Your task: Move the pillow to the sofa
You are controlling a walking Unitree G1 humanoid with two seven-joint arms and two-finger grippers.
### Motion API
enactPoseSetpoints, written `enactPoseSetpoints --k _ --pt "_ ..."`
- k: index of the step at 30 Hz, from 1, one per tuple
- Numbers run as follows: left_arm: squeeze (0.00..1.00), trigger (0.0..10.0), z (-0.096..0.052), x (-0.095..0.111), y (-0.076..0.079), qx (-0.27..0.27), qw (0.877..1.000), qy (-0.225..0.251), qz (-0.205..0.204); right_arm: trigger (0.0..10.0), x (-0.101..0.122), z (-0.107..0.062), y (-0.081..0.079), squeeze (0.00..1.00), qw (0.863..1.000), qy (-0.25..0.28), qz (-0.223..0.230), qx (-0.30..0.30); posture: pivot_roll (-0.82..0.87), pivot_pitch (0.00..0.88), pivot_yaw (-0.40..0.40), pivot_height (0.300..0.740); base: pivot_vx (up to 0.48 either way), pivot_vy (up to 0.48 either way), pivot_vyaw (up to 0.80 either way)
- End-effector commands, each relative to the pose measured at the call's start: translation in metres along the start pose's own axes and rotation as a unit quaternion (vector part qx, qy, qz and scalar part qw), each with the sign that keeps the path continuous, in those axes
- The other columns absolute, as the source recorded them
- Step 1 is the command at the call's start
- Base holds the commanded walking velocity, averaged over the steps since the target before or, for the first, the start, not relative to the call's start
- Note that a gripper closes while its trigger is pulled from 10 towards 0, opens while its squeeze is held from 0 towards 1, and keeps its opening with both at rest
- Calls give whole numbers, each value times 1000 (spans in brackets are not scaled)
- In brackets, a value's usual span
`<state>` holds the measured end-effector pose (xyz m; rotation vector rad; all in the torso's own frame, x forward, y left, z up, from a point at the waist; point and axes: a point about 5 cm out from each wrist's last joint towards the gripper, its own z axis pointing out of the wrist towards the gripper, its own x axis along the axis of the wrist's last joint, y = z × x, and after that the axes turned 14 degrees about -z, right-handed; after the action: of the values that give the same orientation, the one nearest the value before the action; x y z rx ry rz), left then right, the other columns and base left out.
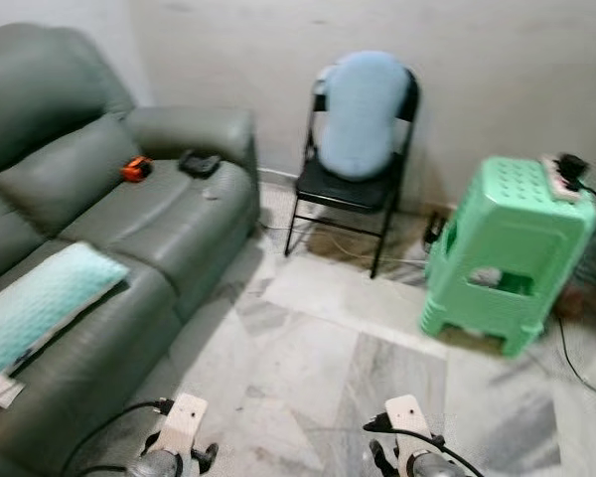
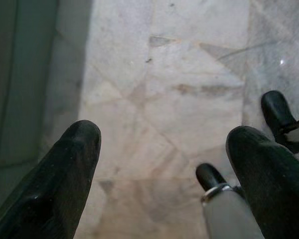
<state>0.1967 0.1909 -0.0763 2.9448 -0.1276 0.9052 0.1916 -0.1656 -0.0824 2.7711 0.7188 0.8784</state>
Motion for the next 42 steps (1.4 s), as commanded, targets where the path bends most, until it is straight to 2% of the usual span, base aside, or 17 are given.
enactPoseSetpoints --k 1,3,9,16,25,34,42 --pt "0 10000 -2 -2 -6 2 1000 -4 3 10000 7 1 3 0 1000 9 1 -3 -155 2 77 740 0 0 -744" --pt "0 10000 -4 -6 -15 5 1000 -10 4 10000 7 1 3 0 1000 8 3 -4 -156 4 79 740 0 0 -744" --pt "0 10000 -5 -6 -16 1 1000 -15 5 10000 7 1 2 0 1000 8 5 -4 -158 7 82 740 0 0 -744" --pt "0 10000 0 2 -4 -10 1000 -14 9 10000 6 1 2 0 1000 9 10 -4 -163 15 86 740 0 0 -734" --pt "0 10000 1 2 4 -16 1000 -11 11 10000 7 1 0 0 1000 13 2 6 -162 20 86 740 0 0 0" --pt "0 10000 3 -1 14 -18 1000 -13 21 10000 8 1 -2 0 1000 16 -10 12 -160 21 84 740 429 0 0" --pt "0 10000 2 1 7 -17 999 -12 25 10000 9 1 -4 0 1000 18 -17 15 -162 17 89 740 458 0 0"
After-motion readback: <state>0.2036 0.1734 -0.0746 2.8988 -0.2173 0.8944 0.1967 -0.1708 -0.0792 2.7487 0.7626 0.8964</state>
